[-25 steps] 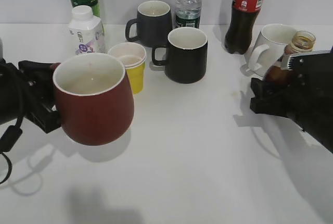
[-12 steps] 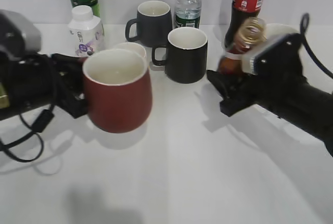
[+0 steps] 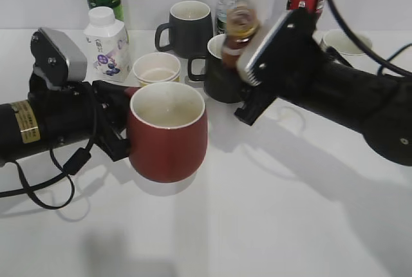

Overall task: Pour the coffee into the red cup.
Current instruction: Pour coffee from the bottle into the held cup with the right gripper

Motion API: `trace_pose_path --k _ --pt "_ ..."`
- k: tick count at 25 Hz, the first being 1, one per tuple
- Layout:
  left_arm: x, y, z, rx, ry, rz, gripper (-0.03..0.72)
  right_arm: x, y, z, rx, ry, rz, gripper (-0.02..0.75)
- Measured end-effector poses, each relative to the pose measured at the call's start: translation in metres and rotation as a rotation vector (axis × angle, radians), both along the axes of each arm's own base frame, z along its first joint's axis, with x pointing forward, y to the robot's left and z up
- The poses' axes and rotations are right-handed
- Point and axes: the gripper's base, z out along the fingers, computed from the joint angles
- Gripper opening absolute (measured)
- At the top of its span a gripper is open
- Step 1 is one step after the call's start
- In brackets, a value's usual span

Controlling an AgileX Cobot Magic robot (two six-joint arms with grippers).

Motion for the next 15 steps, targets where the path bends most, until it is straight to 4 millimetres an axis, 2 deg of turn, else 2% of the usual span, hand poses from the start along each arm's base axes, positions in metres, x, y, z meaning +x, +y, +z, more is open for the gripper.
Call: trace_pose_path --k 5,15 --pt "0.000 0.000 0.001 0.053 -0.088 -0.025 0.068 0.001 0.014 0.008 -0.113 -0.119 0.061 0.507" --pt "-0.002 -0.004 0.004 0.038 -0.132 -0.078 0.068 0.002 0.015 0.010 -0.272 -0.283 0.085 0.507"
